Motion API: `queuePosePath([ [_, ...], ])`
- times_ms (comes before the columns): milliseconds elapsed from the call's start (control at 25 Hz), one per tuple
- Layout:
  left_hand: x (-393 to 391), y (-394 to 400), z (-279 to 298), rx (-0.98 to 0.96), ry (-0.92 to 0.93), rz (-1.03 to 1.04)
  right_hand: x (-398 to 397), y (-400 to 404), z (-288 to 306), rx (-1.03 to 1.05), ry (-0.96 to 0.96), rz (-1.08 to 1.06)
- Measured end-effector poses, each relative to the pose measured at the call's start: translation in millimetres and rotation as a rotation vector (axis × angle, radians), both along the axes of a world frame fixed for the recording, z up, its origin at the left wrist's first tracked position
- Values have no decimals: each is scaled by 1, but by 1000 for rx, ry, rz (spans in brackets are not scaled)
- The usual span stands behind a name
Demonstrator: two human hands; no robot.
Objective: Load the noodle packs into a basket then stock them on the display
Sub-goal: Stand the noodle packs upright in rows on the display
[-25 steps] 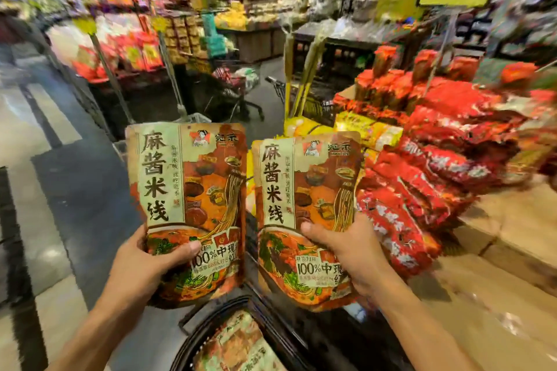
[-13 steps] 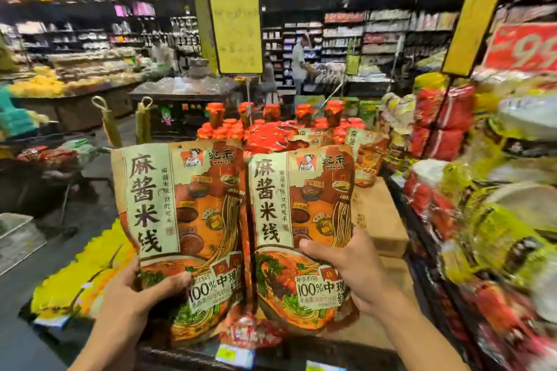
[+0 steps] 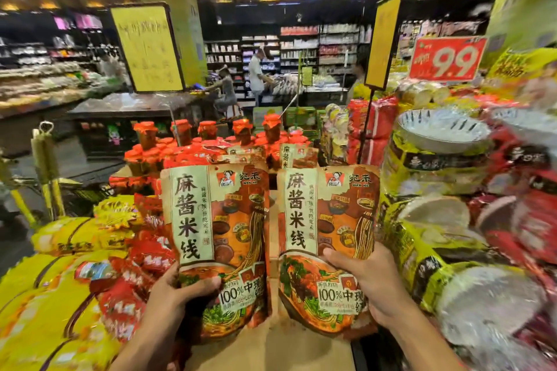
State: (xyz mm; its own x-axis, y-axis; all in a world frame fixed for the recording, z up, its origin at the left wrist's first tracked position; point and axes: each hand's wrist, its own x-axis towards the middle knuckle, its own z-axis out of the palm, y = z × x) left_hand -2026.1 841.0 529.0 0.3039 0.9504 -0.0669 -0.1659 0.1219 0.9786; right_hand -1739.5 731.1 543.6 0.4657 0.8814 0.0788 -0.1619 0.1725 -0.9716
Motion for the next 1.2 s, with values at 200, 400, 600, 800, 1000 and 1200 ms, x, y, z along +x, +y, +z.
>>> queuePosePath([
  [200,44,29,-16,-86,-34,26,39,33,-25,-47,37,-46],
  [400,81,86,-40,-207,-91,1,57,82,-48,-83,44,-107],
  [600,120,154,-67,-249,-117,-4,79,142,-70,-139,77,-194],
  [800,149,212,-104,-257,-149,29,105,215,-86,-145,62,-238],
  [1000,172,249,-133,-309,-102,75,134,289,-102,-183,30,-218],
  [1200,186,285,-166,-349,-20,127,171,360,-133,-188,-38,-173],
])
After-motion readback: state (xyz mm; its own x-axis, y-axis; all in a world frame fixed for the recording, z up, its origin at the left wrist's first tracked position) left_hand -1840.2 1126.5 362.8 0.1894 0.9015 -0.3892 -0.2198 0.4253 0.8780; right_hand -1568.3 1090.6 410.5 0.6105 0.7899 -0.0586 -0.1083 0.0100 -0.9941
